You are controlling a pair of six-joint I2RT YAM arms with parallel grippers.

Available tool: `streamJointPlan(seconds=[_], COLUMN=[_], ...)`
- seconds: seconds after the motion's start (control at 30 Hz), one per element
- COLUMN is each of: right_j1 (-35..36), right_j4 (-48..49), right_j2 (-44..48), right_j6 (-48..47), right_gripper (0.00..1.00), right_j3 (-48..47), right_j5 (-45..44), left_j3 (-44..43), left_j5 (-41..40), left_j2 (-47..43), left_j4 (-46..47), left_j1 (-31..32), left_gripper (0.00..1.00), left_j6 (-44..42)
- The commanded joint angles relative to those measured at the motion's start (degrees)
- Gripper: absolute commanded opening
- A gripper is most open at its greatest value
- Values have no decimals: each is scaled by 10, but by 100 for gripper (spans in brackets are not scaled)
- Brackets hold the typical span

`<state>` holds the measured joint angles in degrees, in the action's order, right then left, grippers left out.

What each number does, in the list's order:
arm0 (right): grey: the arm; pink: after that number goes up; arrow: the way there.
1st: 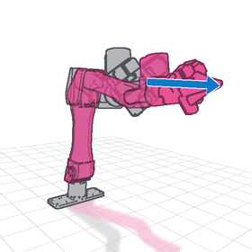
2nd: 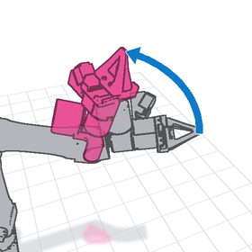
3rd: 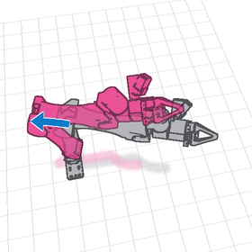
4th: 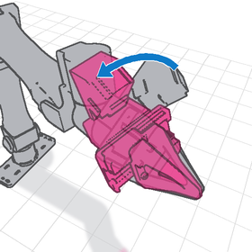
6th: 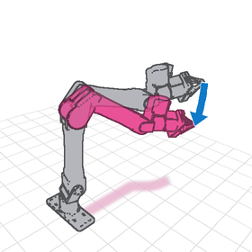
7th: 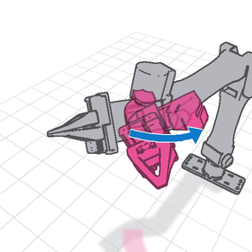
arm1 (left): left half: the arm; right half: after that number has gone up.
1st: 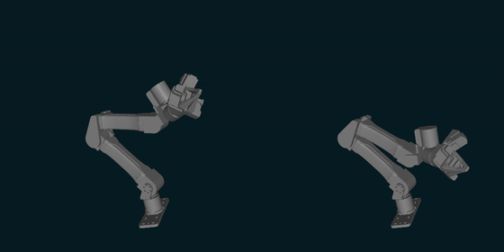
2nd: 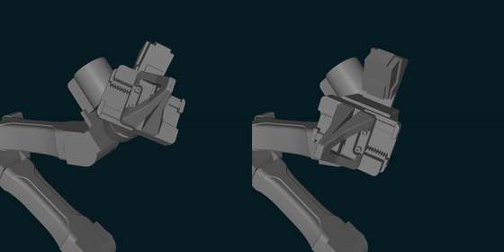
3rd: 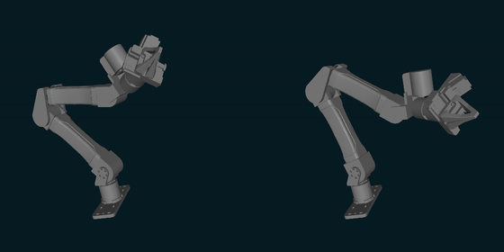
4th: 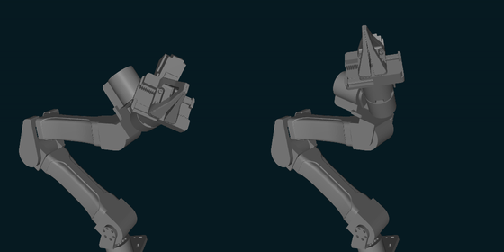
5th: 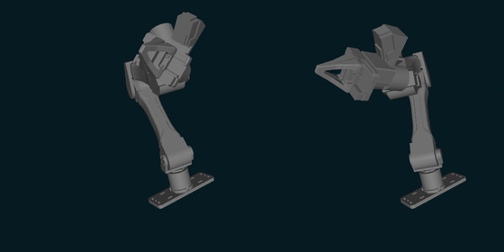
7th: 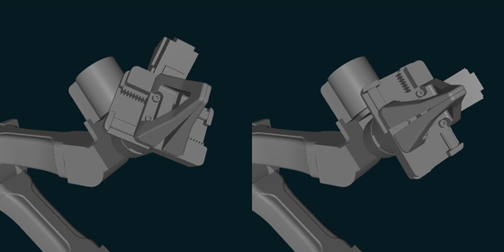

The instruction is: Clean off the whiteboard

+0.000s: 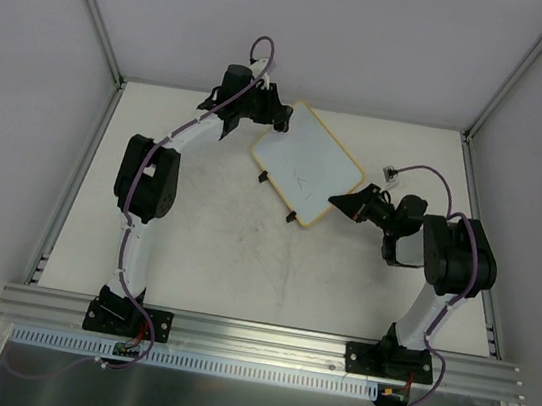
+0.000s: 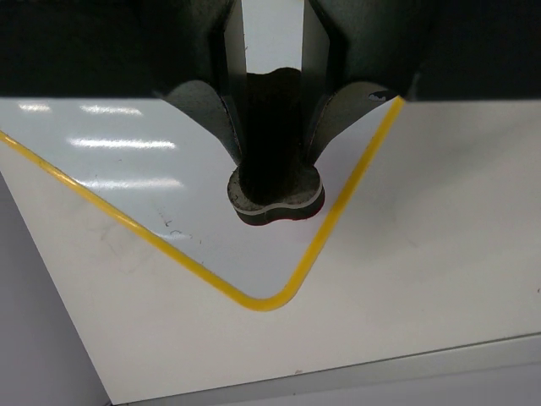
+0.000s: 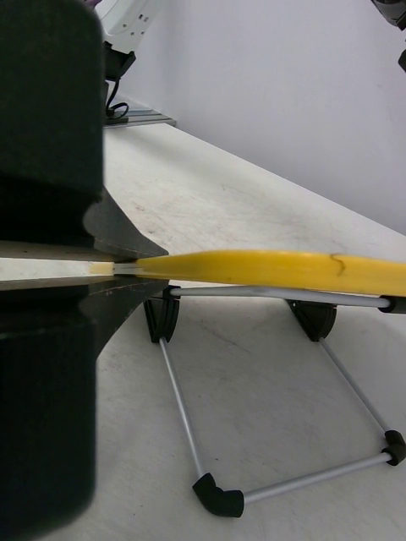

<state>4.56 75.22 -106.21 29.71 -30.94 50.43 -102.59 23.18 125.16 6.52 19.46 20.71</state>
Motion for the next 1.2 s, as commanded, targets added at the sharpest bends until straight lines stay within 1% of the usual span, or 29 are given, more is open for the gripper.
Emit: streamJointPlan(seconds=[0.0, 0.2, 0.43, 0.5, 0.6, 0.87, 1.03, 1.17], right_j1=[10, 11, 11, 10, 12, 15, 15, 15], right_j4=[122, 123, 124, 125, 125, 125, 125, 125], right_j2=[21, 21, 22, 22, 22, 23, 23, 24], right_j6=[-17, -18, -19, -19, -19, -19, -20, -20], right_gripper=[0, 0, 0, 0, 0, 0, 0, 0], right_j3=[9, 11, 11, 12, 12, 11, 11, 11], right_j5=[29, 29, 30, 30, 32, 33, 34, 34], left_j3=[-46, -103, -169, -174, -160, -60, -39, -21], left_j5=[24, 44, 28, 19, 8, -46, -75, -73], left_j2=[10, 50, 87, 88, 81, 44, 44, 41], left_j4=[5, 6, 11, 16, 42, 140, 156, 160], left_j1=[2, 7, 21, 22, 27, 29, 29, 28], left_gripper=[0, 0, 0, 0, 0, 0, 0, 0], left_j6=[-20, -23, -43, -57, -75, -103, -124, -132])
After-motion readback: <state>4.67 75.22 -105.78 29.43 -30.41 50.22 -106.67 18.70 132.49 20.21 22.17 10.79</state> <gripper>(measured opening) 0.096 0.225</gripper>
